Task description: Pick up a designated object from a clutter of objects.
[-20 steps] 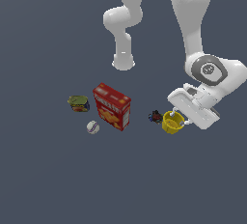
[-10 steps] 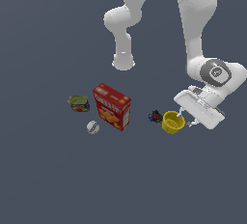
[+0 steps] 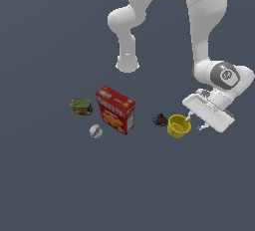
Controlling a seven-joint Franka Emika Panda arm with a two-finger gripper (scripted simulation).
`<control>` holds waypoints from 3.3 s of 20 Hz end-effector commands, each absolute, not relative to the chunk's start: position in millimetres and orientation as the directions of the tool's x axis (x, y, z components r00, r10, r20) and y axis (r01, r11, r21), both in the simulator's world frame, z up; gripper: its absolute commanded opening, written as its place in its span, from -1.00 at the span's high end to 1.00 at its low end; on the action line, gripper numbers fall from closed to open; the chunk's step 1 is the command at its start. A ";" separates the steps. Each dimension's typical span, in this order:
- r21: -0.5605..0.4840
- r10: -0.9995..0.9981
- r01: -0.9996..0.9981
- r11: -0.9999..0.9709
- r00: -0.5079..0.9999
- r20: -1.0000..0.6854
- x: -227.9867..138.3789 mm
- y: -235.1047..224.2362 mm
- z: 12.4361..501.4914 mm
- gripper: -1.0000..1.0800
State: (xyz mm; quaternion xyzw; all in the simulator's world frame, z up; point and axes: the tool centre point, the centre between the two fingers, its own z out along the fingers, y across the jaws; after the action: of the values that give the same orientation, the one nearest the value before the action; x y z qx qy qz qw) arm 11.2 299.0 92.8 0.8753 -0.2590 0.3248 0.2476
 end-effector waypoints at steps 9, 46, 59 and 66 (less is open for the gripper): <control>0.261 -0.292 -0.615 -0.744 0.651 0.701 18.6 289.7 80.4 -0.23; 0.261 -0.295 -0.616 -0.743 0.651 0.699 60.5 263.5 226.0 1.00; 0.260 -0.294 -0.616 -0.744 0.651 0.700 98.4 250.1 371.0 1.00; 0.260 -0.293 -0.616 -0.744 0.650 0.701 109.2 248.3 407.0 1.00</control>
State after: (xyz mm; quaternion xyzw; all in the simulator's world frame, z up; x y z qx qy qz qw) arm 107.3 248.5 399.4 0.8745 -0.2598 0.3270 0.2465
